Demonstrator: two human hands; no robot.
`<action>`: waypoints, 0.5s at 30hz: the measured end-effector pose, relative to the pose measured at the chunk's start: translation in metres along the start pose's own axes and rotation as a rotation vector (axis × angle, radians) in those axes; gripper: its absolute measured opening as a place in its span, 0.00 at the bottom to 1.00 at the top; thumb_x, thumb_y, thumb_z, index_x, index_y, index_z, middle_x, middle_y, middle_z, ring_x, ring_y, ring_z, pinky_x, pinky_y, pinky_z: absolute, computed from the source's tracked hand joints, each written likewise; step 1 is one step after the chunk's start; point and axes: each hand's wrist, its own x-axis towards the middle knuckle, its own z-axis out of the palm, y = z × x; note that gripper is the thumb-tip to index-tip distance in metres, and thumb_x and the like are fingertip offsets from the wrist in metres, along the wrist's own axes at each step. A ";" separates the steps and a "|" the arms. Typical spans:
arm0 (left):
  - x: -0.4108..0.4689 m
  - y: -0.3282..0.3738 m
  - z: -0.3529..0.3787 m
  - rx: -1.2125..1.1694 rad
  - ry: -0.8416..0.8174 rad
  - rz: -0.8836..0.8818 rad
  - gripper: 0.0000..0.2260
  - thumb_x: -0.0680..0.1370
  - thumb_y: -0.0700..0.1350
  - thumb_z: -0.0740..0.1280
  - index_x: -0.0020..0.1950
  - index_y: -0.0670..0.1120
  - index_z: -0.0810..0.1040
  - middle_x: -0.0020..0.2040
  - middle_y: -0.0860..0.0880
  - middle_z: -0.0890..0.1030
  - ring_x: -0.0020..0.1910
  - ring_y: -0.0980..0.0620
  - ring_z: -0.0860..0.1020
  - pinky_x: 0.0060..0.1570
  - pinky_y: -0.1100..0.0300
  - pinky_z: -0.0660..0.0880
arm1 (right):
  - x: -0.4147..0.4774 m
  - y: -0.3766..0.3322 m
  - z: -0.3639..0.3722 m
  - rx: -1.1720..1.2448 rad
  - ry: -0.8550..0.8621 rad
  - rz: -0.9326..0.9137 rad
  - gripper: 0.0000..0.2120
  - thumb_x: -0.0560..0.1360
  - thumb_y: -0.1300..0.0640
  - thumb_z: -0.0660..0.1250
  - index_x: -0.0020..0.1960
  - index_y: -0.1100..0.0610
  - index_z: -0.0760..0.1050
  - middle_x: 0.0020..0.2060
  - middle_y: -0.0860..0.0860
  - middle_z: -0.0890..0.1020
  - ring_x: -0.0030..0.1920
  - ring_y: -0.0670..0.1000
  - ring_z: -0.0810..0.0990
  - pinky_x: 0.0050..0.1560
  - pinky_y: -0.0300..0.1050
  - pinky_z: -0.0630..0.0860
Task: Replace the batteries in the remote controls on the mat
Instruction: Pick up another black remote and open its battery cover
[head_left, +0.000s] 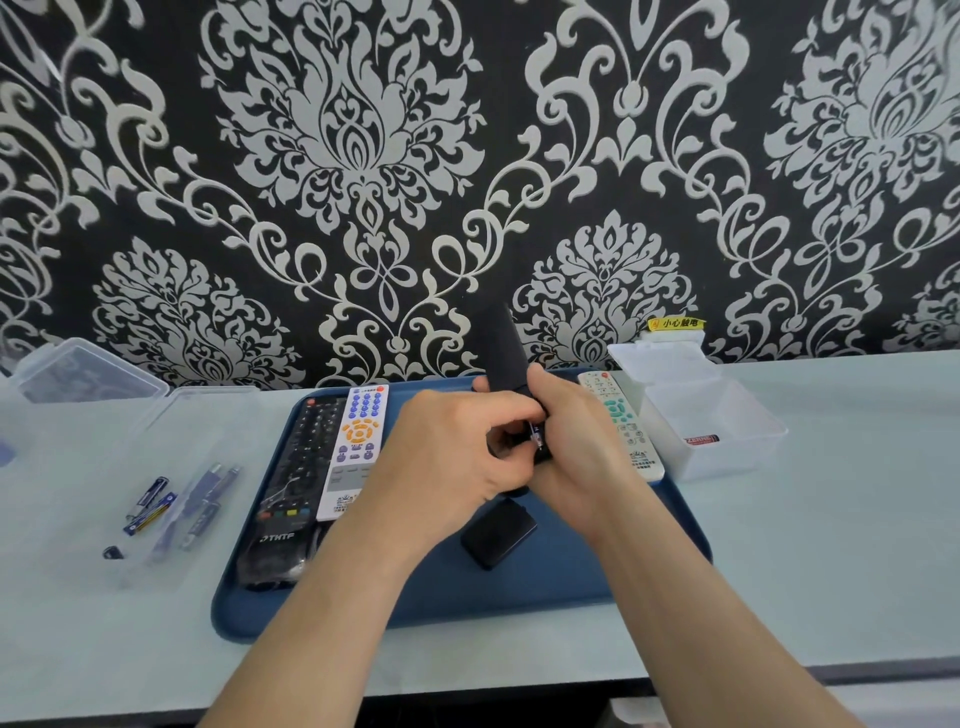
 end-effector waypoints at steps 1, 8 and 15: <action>0.000 -0.001 0.001 0.011 0.011 0.015 0.10 0.67 0.41 0.70 0.44 0.53 0.83 0.24 0.60 0.69 0.27 0.63 0.69 0.30 0.75 0.61 | 0.000 0.000 0.000 0.002 0.005 -0.001 0.17 0.83 0.56 0.56 0.57 0.66 0.79 0.47 0.58 0.84 0.49 0.56 0.78 0.54 0.51 0.73; 0.003 -0.003 0.011 -0.003 0.076 0.089 0.11 0.69 0.40 0.66 0.44 0.52 0.85 0.32 0.54 0.80 0.31 0.58 0.74 0.34 0.73 0.67 | 0.000 -0.006 -0.001 0.166 0.064 0.062 0.18 0.84 0.53 0.56 0.55 0.65 0.79 0.45 0.57 0.83 0.50 0.54 0.80 0.62 0.52 0.76; 0.001 0.009 0.020 -0.234 0.146 -0.199 0.01 0.70 0.47 0.73 0.41 0.53 0.85 0.29 0.60 0.79 0.27 0.63 0.74 0.31 0.74 0.66 | 0.002 -0.007 -0.001 0.224 0.142 0.073 0.15 0.83 0.56 0.59 0.60 0.65 0.77 0.41 0.56 0.84 0.37 0.52 0.83 0.34 0.45 0.82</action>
